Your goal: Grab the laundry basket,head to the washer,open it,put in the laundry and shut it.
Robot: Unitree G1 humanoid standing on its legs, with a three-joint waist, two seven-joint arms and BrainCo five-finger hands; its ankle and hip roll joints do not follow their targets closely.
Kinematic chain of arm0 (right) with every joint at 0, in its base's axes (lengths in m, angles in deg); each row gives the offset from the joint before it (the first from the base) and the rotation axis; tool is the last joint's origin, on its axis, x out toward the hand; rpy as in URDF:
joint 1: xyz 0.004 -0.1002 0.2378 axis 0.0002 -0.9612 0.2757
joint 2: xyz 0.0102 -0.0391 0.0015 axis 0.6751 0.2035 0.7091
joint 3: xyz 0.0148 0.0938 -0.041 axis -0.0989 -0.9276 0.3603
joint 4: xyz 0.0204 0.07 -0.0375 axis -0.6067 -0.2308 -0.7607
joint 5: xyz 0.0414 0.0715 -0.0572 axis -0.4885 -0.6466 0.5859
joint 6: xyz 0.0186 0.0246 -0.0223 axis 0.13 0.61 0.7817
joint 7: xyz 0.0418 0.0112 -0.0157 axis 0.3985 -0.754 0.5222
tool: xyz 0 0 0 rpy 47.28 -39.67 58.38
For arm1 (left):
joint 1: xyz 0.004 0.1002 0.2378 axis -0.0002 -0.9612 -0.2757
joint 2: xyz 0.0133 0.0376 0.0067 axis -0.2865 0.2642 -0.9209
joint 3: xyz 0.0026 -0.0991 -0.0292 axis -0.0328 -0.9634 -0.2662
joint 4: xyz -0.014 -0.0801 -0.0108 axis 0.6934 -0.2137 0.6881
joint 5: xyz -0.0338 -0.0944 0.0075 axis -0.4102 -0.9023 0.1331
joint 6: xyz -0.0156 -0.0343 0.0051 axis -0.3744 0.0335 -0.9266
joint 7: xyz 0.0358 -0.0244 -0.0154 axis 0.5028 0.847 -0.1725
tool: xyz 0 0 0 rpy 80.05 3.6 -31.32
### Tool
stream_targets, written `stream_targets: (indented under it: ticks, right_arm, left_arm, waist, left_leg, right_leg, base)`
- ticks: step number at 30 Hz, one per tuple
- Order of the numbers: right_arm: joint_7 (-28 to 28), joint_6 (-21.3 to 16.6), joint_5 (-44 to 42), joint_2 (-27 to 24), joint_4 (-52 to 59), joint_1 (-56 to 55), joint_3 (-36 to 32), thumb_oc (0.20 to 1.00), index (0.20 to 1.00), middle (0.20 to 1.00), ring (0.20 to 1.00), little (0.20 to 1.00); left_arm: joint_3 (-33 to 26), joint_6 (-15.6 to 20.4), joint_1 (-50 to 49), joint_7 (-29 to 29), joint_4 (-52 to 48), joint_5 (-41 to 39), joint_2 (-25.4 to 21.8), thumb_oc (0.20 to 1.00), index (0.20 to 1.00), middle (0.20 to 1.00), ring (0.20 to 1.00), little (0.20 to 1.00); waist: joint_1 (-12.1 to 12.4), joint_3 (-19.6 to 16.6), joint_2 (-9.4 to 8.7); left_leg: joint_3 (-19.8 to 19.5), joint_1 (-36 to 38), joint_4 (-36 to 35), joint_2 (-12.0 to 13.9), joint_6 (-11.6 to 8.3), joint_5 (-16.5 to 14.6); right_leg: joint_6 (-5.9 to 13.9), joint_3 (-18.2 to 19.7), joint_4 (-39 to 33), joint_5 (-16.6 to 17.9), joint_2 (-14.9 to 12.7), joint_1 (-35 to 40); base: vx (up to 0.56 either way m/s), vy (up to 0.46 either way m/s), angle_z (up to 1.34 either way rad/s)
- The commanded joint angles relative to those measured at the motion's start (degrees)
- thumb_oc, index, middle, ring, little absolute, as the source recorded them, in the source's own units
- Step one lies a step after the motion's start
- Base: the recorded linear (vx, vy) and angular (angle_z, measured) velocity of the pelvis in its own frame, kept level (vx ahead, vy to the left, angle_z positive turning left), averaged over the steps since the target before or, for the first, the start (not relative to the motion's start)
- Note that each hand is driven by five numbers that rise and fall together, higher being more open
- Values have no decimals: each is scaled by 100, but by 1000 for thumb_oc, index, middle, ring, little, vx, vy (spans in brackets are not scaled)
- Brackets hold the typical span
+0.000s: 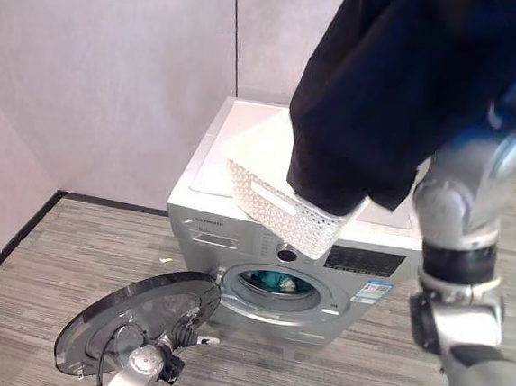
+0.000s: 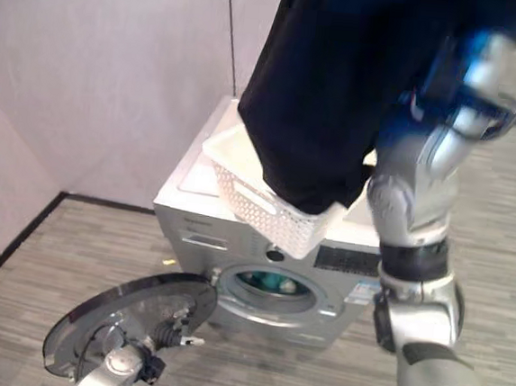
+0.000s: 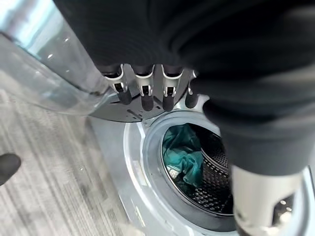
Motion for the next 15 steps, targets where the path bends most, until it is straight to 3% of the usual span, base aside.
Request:
stream_targets:
  ticks: [1,3,10,13,15]
  right_arm:
    - [-303,-192,-56,-59,-392,515,-16,200,200,200,200,200]
    - [-433,-205,-95,-300,-983,1252,135,200,200,200,200,200]
    - [-382,-291,-161,-513,-1405,2152,545,200,200,200,200,200]
    - [-291,-236,-227,-588,-1450,2304,747,200,200,200,200,200]
    - [-129,-146,-290,-616,-1449,2374,962,200,200,200,200,200]
  left_arm:
    - [245,104,86,84,195,-410,-101,1000,1000,1000,1000,1000]
    - [310,98,96,96,370,-562,-108,1000,1000,1000,1000,1000]
    - [319,76,179,113,408,-984,-136,1000,1000,1000,1000,1000]
    - [211,76,95,180,-38,-1657,-244,1000,1000,1000,1000,1000]
    - [202,88,-94,326,-937,-1992,-588,1000,1000,1000,1000,1000]
  waist:
    - [149,-415,-200]
    - [187,-522,-256]
    - [198,-608,-300]
    - [194,-624,-310]
    - [193,-605,-314]
  left_leg:
    - [-141,50,277,63,-251,-121]
    - [-175,107,207,52,-264,-104]
    - [-264,189,131,34,-289,-51]
    - [-289,218,95,29,-294,-40]
    - [-319,210,78,48,-300,-34]
  right_leg:
    - [-23,54,83,310,114,-113]
    - [14,62,70,362,102,-102]
    - [38,29,58,390,109,-47]
    - [43,22,55,411,109,-49]
    - [44,14,41,426,112,-40]
  base:
    - [27,35,-2]
    - [0,0,0]
    - [5,0,0]
    - [0,0,0]
    - [0,0,0]
